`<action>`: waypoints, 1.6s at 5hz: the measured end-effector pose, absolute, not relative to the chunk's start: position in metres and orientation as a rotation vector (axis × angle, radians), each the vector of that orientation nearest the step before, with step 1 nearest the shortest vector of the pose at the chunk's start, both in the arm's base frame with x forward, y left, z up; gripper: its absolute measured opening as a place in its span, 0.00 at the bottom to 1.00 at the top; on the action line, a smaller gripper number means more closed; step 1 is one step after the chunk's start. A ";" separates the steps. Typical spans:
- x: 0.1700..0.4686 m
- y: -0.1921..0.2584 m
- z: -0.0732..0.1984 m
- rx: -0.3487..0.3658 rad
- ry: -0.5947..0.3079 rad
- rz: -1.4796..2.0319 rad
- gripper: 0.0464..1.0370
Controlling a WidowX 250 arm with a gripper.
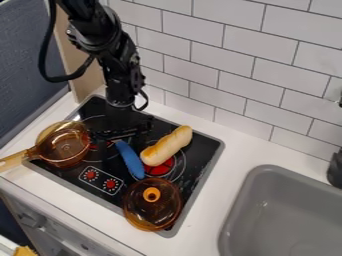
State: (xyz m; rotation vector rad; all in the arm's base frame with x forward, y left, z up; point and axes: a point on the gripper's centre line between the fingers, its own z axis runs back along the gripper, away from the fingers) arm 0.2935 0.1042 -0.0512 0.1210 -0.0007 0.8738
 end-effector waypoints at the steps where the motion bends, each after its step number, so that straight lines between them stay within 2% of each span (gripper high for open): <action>1: 0.292 0.103 -0.054 0.119 -0.019 0.900 0.59; 2: 0.289 0.104 -0.051 0.127 0.022 0.882 0.34; 3: 0.281 0.108 -0.049 0.161 0.066 0.894 0.33; 5: 0.288 0.102 -0.022 0.140 0.006 0.916 0.32; 6: 0.290 0.077 0.001 0.105 -0.018 0.917 0.32; 8: 0.283 -0.002 0.025 -0.006 0.054 0.851 0.32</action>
